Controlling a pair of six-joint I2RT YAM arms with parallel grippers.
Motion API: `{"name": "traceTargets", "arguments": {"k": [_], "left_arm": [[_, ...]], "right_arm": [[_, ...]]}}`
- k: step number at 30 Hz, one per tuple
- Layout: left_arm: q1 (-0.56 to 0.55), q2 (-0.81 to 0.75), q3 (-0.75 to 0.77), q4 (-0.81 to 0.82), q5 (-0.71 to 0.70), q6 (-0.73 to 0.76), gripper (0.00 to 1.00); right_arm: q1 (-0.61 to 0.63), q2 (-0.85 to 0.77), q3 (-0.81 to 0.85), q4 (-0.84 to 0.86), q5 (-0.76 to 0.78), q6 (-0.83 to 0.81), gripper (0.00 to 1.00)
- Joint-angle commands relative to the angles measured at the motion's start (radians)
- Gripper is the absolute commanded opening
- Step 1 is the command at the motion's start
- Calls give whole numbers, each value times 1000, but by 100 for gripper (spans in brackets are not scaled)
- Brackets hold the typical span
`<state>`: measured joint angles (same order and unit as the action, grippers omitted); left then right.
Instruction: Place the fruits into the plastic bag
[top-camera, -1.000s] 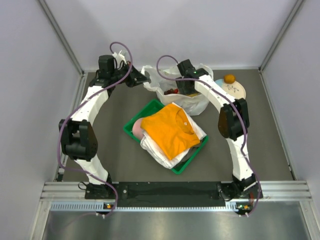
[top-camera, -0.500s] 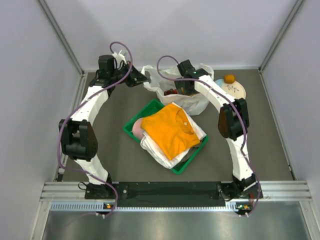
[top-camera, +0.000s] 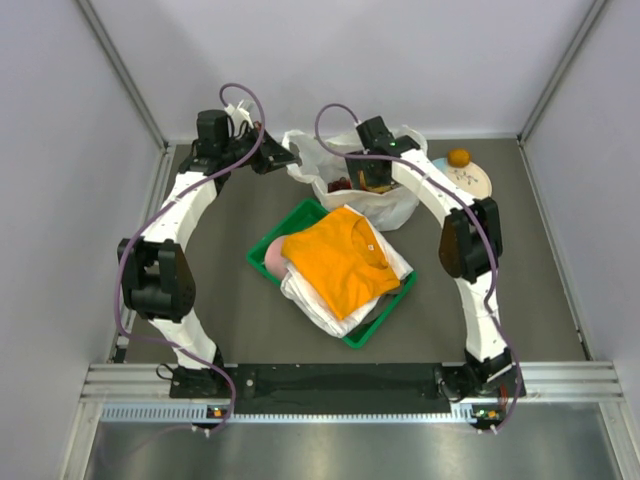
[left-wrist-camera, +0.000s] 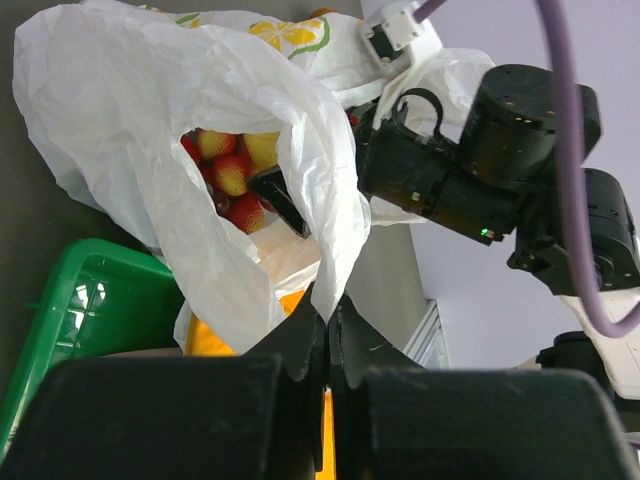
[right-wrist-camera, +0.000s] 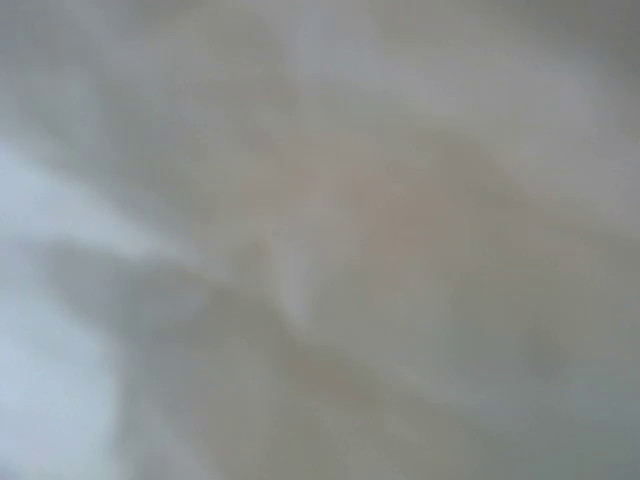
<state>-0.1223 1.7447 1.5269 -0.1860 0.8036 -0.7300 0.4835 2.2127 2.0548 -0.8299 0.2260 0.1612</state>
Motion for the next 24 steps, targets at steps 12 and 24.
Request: {"name": "traceTargets", "arguments": {"k": [12,24], "left_arm": [[-2,-40,-16,53,19,6,0],[-2,-42,-20,53,19,7,0]], "right_arm": [[15,-235,-76,166,-108,8,99],[116,-324,-85,330,-279,-112,97]]}}
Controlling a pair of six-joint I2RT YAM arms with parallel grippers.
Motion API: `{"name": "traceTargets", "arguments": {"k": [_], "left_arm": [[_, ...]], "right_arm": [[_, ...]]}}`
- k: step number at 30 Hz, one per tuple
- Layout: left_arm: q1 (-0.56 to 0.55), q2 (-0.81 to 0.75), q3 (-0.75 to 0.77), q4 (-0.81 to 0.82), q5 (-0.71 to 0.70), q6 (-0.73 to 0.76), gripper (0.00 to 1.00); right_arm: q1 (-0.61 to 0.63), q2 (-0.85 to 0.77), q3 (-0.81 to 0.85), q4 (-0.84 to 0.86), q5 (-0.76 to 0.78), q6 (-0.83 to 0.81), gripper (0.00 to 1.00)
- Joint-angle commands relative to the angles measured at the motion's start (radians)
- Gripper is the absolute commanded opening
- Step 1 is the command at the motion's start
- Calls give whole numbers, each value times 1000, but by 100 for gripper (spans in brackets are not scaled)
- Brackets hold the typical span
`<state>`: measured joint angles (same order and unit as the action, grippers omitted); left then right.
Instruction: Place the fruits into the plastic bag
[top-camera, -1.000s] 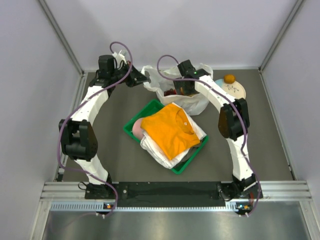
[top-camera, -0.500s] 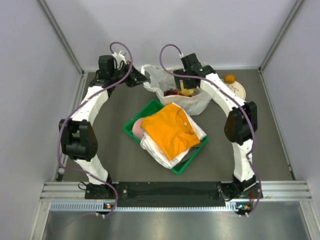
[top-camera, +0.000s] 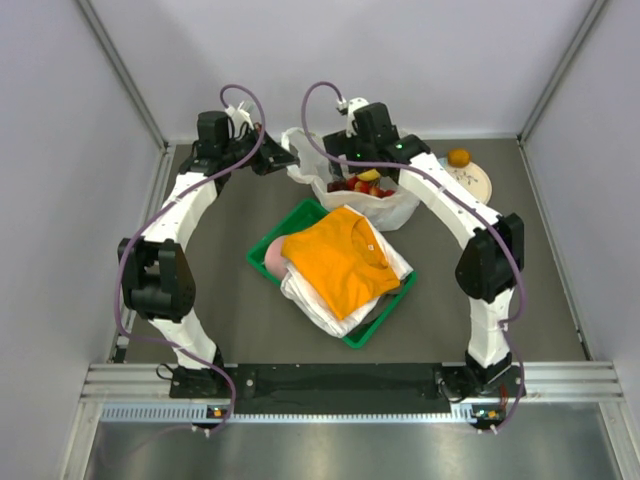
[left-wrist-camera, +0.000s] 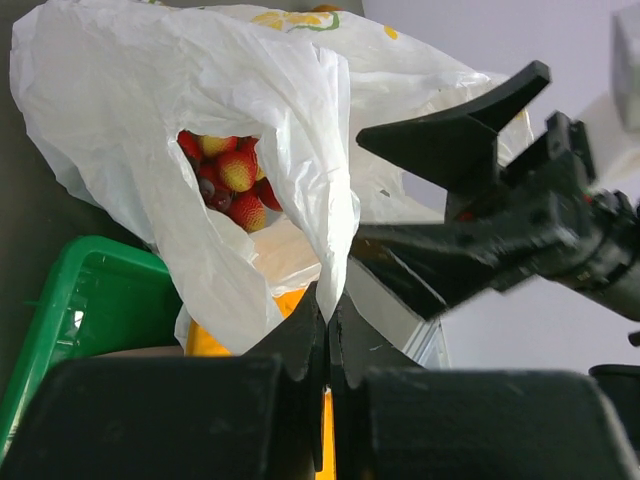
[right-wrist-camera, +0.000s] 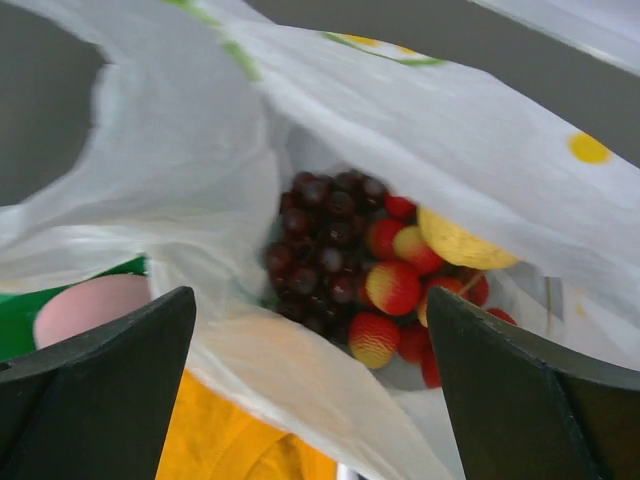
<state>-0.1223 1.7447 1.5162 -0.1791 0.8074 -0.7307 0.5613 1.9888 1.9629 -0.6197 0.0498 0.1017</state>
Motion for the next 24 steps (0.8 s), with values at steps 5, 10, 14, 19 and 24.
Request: {"name": "traceTargets", "arguments": {"k": [5,10,14,19,24], "left_arm": [[-2,-45,-13,47,15,8,0],[-2,-45,-17,49,15,8,0],[-2,-42,-17,55,16,4,0],[-2,-40,-11,50,19,5,0],[-2,-42,-13,44,16,11,0]], "right_arm": [[77,-157,4,201,-145,-89,95],[81,-243,-15,311,-143,-74,95],[78,-249,30,296,-90,-77,96],[32,-182,218,155,-77,-19,96],[-63,-195,225,147,-120,93,95]]}}
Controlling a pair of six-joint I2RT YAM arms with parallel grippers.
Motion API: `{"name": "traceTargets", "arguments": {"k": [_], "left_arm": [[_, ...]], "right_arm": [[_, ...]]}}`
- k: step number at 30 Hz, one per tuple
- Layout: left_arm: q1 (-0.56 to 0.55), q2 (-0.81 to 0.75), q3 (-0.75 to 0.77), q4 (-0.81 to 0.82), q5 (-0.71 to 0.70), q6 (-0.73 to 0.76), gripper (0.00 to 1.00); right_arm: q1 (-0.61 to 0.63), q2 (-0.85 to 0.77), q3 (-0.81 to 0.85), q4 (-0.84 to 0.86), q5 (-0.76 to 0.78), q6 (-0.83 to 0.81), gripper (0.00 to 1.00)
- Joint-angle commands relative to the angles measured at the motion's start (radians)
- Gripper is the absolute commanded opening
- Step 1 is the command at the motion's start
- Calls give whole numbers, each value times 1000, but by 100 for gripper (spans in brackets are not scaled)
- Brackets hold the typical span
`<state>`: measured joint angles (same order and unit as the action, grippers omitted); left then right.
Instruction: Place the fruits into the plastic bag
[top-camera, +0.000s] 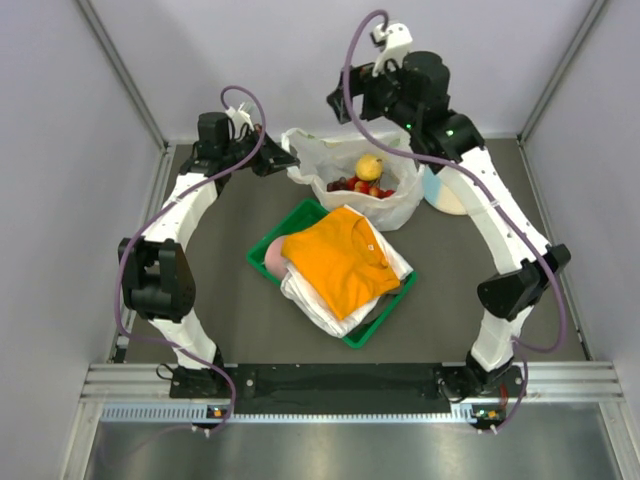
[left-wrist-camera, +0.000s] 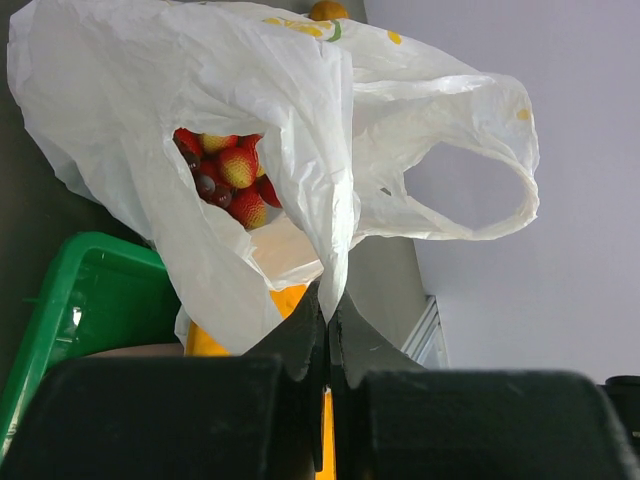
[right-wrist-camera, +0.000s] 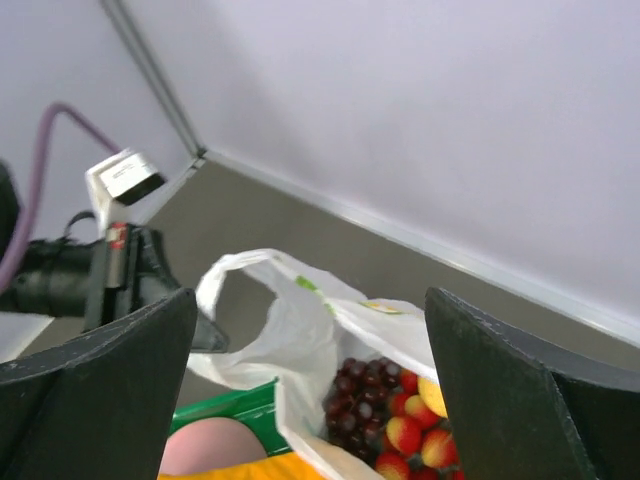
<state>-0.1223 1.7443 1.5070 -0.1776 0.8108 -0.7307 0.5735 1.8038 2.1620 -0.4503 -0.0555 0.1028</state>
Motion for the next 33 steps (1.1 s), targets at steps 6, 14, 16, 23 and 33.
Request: {"name": "traceTargets", "arguments": {"k": [6,14,16,23,33], "left_arm": [[-2,-40,2,44,13,11,0],[-2,-40,5,38,8,11,0],[-2,-35,9,36,5,11,0],[0,-29,25,17,-4,24,0],[1,-3,61,-13,-7,37,0]], "right_arm": [[-191,-23,21,-118,40,115,94],[-378,-1,7,-220,89,205,94],[-402,20,-1,-251,106,215,94],[-480,66,-100,-223,141,241,94],[-529,239,-65,-214,178,267,93]]}}
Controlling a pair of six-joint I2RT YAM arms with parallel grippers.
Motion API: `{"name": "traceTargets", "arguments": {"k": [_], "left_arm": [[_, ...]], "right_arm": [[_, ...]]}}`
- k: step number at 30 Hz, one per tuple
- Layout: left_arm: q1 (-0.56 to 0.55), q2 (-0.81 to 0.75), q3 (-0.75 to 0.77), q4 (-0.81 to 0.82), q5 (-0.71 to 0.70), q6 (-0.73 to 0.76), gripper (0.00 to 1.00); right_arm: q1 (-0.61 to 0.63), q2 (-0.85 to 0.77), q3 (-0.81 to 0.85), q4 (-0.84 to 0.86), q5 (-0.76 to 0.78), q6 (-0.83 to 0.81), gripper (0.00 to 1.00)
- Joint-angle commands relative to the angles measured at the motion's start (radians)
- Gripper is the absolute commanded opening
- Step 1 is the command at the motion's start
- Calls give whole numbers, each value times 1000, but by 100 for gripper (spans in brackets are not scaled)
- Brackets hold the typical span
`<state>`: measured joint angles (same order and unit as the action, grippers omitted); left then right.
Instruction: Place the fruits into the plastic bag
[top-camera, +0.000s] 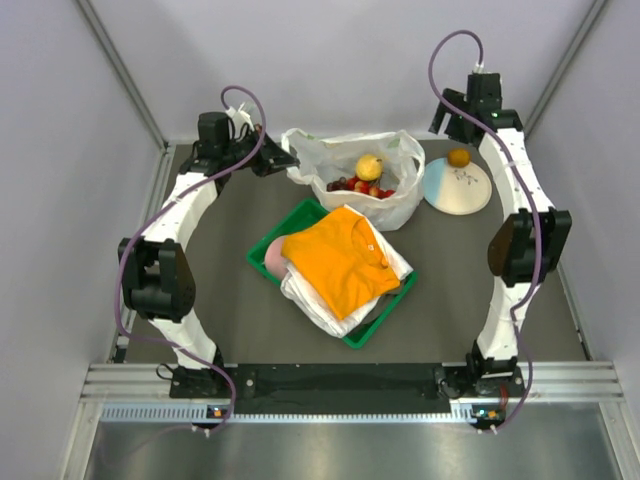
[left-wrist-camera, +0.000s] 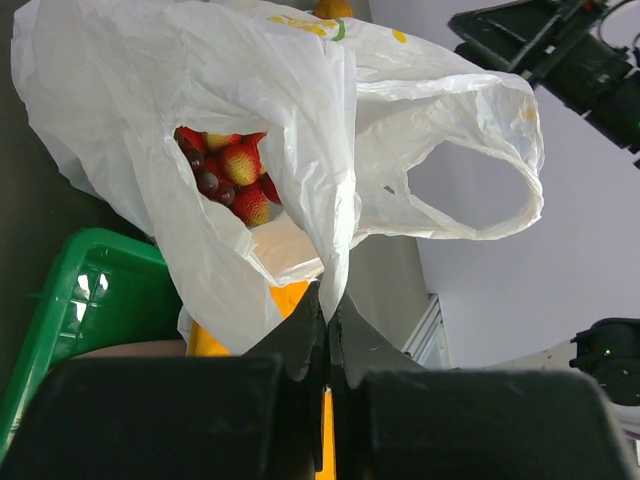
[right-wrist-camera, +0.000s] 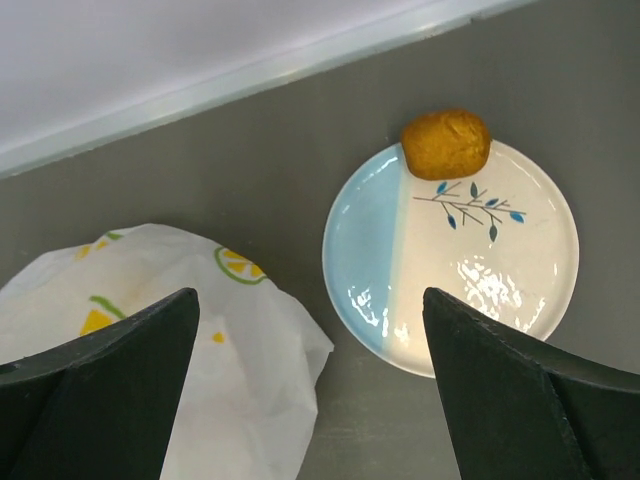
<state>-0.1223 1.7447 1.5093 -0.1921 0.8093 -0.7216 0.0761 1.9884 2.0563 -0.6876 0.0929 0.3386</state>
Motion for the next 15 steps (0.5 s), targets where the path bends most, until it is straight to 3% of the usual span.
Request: {"name": "traceTargets", "arguments": {"k": [1,15], "left_arm": [[3,-2,64,-3,-5,33,0],[16,33,91,-13,-12,36,0]], "right_arm": [[-39,67,48,23,28,40,93],[-102,242,105,34,4,26,92]]}}
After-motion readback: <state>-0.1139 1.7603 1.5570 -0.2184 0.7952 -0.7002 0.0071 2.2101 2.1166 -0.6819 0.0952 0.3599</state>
